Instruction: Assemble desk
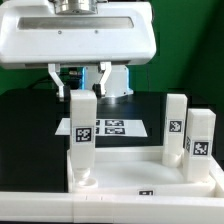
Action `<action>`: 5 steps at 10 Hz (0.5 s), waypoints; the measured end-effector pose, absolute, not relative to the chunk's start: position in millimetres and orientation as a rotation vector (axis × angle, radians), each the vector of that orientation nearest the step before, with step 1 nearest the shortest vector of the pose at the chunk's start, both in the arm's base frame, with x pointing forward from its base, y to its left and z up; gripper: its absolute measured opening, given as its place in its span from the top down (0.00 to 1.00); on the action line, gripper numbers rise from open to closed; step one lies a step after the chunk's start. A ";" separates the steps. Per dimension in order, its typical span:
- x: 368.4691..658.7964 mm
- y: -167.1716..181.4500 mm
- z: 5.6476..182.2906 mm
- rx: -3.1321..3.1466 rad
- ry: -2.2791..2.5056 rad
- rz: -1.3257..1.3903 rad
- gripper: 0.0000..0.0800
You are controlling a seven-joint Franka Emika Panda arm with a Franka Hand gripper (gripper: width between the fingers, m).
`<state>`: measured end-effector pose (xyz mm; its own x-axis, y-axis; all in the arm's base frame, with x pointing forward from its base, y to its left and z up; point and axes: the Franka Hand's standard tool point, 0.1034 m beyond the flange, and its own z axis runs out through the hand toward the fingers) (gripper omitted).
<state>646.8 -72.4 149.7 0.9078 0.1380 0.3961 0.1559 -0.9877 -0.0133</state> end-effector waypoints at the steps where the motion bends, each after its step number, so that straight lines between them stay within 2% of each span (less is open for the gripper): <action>1: 646.5 -79.1 150.1 -3.043 -0.230 -0.658 0.64; 5: 647.8 -77.5 152.8 -3.056 -0.218 -0.706 0.64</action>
Offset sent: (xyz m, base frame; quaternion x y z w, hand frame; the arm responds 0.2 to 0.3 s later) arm 0.0004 0.0213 0.0107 0.0182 0.0867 0.0253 0.9958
